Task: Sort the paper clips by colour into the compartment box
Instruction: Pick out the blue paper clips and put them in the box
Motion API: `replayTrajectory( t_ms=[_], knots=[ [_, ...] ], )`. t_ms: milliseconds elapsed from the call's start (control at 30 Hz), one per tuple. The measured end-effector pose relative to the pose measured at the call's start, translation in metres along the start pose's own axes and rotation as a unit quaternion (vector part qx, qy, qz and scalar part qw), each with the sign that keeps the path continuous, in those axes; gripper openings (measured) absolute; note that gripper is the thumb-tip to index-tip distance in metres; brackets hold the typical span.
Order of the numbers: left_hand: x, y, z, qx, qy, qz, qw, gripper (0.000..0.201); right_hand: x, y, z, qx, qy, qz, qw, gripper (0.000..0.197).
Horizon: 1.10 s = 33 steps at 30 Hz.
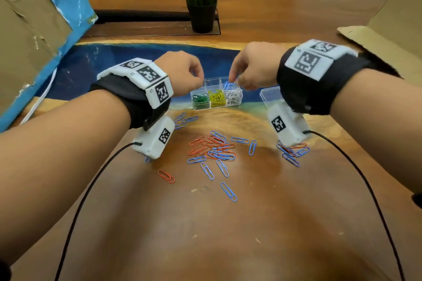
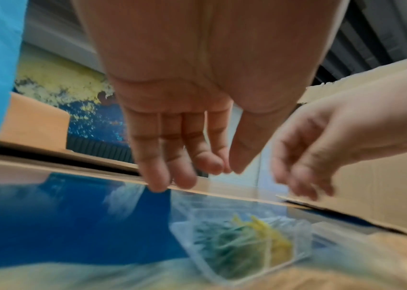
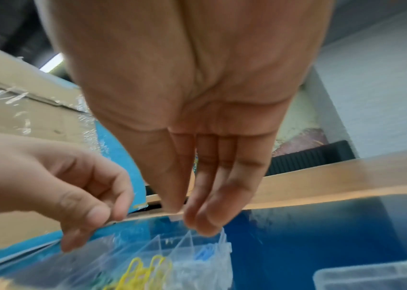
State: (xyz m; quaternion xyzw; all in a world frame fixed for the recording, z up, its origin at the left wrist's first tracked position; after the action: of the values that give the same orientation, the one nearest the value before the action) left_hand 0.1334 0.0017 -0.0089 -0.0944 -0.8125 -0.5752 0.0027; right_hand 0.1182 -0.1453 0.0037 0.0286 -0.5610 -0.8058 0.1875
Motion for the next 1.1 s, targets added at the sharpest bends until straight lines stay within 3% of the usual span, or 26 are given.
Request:
replayTrajectory(
  t_ms=[167,467,667,900,1100],
  knots=[
    [0.018,-0.009,0.046,-0.123,0.064,0.037,0.99,0.006,0.021,-0.025,0.017,0.076,0.047,0.081,0.993,0.01],
    [0.035,-0.022,0.044,-0.191,0.031,0.072,0.978,0.027,0.03,-0.061,0.027,0.143,0.049,0.174,0.973,0.027],
    [0.037,-0.019,0.043,-0.208,0.015,0.079,0.975,0.015,0.033,-0.069,0.029,0.135,0.062,0.153,0.977,0.023],
    [0.041,-0.02,0.041,-0.203,0.005,0.081,0.976,0.013,0.028,-0.074,0.036,0.125,0.072,0.181,0.973,0.016],
    [0.045,-0.008,0.05,-0.09,0.024,0.059,0.994,0.021,0.017,-0.068,0.064,0.126,0.123,0.12,0.977,0.017]
  ],
)
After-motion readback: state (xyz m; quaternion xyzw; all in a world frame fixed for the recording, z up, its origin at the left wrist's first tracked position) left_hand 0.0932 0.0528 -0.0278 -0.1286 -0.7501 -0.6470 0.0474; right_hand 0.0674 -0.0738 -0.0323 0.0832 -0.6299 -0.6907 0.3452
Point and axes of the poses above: each hand's wrist, its own x-axis away from the middle knuckle, its own y-axis out of the back of the hand, z = x × y, the point moved 6 cm from there along -x, towards the middle knuckle, and after that the axes turned 11 degrees about y, right-handed, at the moved point
